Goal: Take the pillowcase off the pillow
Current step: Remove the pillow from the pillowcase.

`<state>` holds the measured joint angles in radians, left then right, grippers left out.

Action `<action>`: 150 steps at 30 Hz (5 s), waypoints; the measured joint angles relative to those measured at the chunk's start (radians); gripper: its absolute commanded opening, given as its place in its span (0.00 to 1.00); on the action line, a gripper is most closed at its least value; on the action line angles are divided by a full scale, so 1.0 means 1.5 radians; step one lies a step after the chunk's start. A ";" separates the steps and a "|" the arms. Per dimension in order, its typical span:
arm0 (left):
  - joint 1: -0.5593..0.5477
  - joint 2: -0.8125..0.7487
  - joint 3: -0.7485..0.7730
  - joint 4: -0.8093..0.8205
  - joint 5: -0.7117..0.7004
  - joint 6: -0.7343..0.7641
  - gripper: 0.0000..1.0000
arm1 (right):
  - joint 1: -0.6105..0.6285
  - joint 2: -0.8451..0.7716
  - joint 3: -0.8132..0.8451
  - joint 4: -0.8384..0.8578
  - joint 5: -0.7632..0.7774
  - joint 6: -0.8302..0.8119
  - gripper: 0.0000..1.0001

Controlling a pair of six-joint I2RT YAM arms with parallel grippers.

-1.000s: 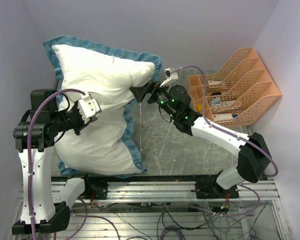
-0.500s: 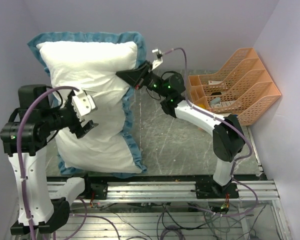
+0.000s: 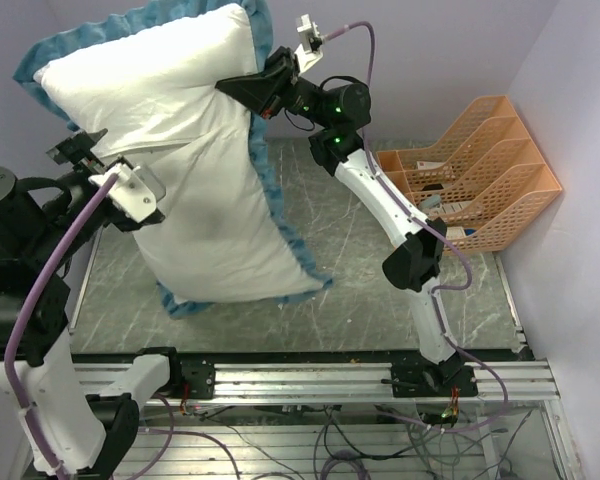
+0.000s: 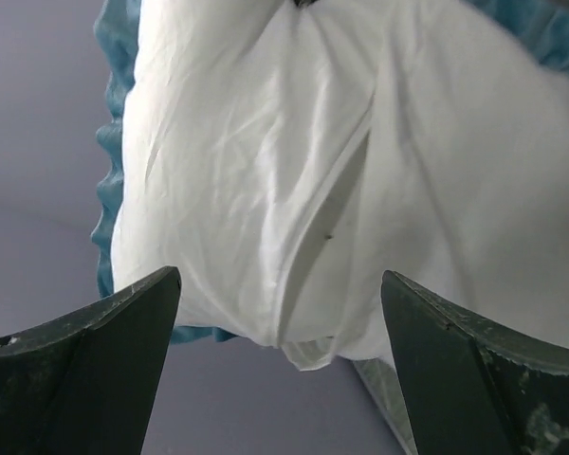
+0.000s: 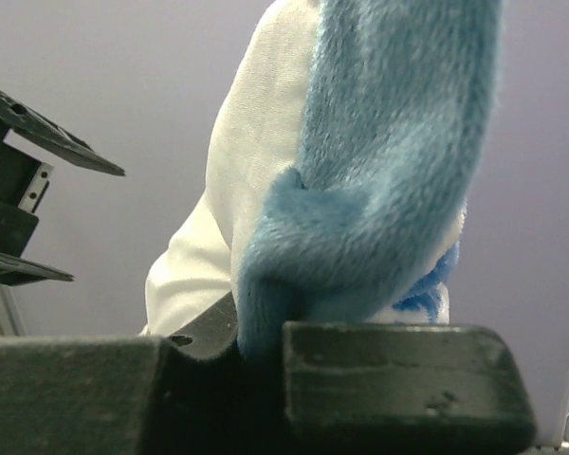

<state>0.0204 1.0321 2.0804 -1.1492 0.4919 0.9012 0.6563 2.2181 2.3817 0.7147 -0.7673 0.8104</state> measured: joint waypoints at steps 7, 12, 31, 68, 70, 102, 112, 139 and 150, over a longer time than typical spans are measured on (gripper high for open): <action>0.000 0.022 -0.041 0.073 -0.013 -0.009 0.99 | -0.005 0.042 0.080 0.004 -0.008 -0.004 0.00; 0.000 0.029 -0.070 0.070 0.069 -0.053 0.95 | 0.004 0.013 -0.015 0.093 -0.046 0.028 0.00; 0.000 -0.041 -0.289 0.129 0.101 0.013 0.07 | 0.045 -0.120 -0.262 0.171 -0.146 0.015 0.19; 0.000 -0.091 -0.299 0.139 0.293 -0.423 0.07 | 0.464 -0.492 -0.813 -0.002 0.853 -0.407 0.87; 0.000 -0.093 -0.307 0.139 0.296 -0.418 0.07 | 0.474 -0.488 -0.816 0.022 0.856 -0.408 0.87; 0.000 -0.092 -0.271 0.097 0.285 -0.361 0.07 | 0.502 -0.520 -0.986 0.181 1.016 -0.405 0.00; 0.000 -0.073 -0.209 0.084 0.259 -0.343 0.07 | 0.489 -0.551 -1.055 0.167 1.049 -0.343 0.00; 0.026 -0.053 -0.132 0.119 0.231 -0.359 0.07 | 0.462 -0.705 -1.124 0.081 1.084 -0.350 0.58; 0.091 -0.061 -0.170 0.176 0.234 -0.384 0.07 | 0.616 -0.618 -0.875 0.097 0.960 -0.592 0.93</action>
<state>0.1566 0.9409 1.8248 -0.8848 0.8425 0.3252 1.5810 1.2903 1.0695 0.8608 0.6724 -0.0772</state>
